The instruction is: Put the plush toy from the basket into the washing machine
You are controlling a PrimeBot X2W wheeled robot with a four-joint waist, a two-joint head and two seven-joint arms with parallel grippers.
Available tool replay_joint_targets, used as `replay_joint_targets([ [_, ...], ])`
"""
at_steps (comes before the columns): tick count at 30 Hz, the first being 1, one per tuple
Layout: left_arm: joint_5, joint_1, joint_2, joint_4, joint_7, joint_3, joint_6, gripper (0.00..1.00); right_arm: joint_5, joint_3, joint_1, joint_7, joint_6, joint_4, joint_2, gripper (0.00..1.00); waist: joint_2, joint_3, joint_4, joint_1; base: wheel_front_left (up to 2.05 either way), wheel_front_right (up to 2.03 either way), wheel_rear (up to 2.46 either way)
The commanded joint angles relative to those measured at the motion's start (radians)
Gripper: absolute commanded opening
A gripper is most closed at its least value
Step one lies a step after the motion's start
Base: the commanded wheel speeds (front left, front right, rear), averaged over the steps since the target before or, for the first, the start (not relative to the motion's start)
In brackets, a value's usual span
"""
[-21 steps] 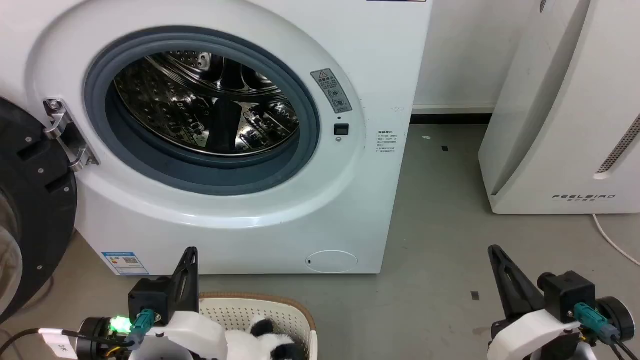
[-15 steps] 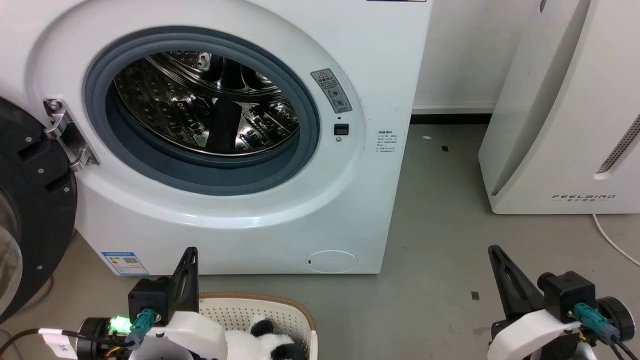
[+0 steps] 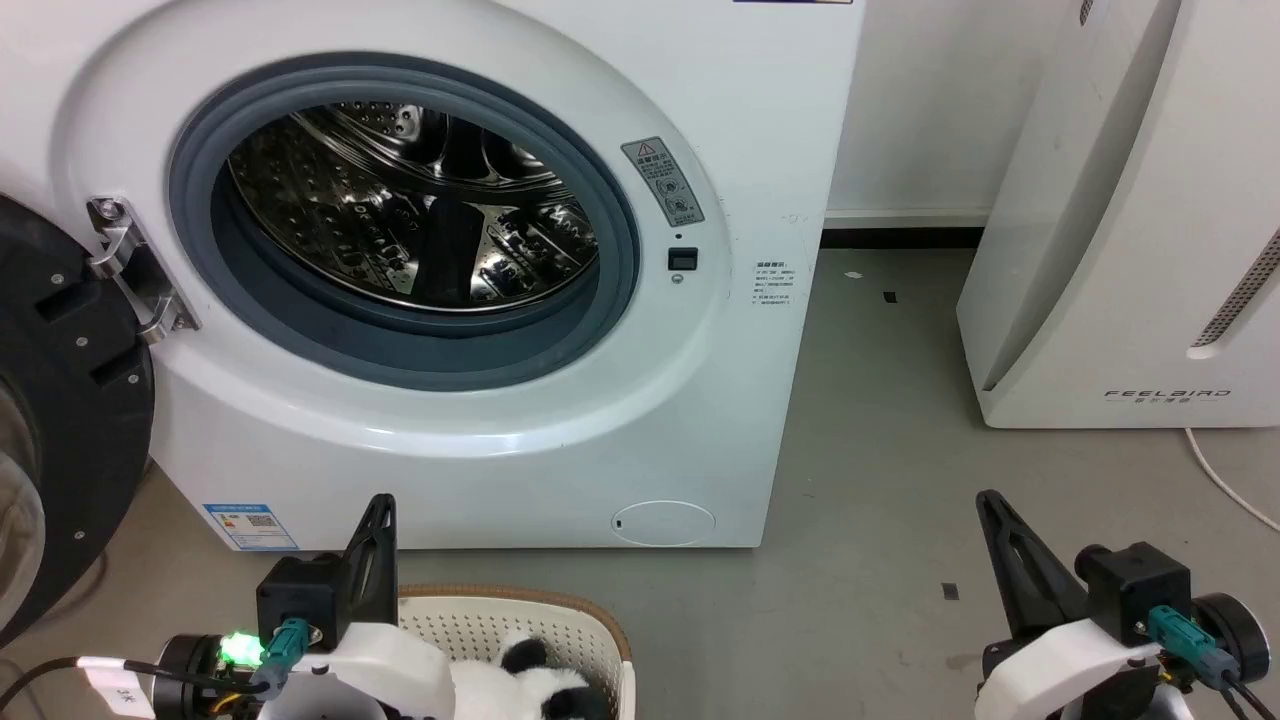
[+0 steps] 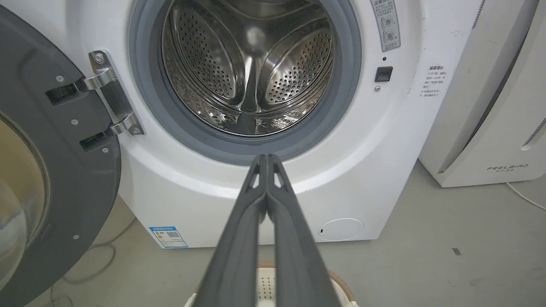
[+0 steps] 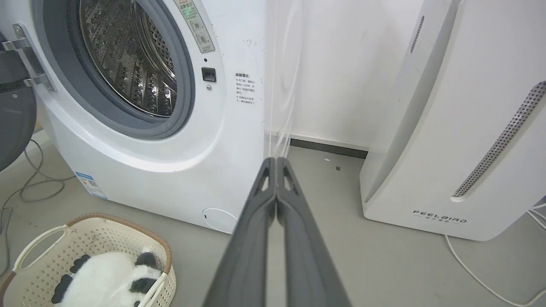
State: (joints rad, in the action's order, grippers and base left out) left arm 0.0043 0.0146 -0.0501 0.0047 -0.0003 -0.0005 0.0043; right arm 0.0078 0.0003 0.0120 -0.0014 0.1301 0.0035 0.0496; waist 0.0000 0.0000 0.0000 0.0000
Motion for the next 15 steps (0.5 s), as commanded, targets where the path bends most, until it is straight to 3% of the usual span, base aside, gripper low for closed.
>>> replay_joint_targets([
  [1, -0.004, -0.015, 0.0, -0.005, 0.0, 0.0, -0.004, 0.0, -0.008, 0.0, -0.012, 0.001, 0.001, -0.004, 0.001, 0.0, 0.0, 0.0, 0.0, 0.0, 0.0, 0.0, 0.0],
  [13, -0.004, -0.015, 0.0, -0.005, 0.0, 0.0, -0.004, 0.0, -0.008, 0.0, -0.012, 0.001, 0.001, -0.004, 0.001, 0.0, 0.0, 0.0, 0.0, 0.0, 0.0, 0.0, 0.0],
  [14, -0.004, -0.015, 0.0, -0.005, 0.0, 0.0, -0.004, 1.0, -0.008, 0.0, -0.012, 0.001, 0.001, -0.004, 0.001, 1.0, 0.0, 0.0, 0.0, 0.0, 0.0, 0.0, 0.0],
  [15, 0.0, 0.0, 0.0, 0.0, 0.0, 0.0, 0.001, 1.0, 0.001, -0.001, 0.0, -0.001, 0.0, 0.0, 0.0, 1.0, 0.0, 0.0, 0.0, 0.0, 0.0, 0.0, 0.0],
])
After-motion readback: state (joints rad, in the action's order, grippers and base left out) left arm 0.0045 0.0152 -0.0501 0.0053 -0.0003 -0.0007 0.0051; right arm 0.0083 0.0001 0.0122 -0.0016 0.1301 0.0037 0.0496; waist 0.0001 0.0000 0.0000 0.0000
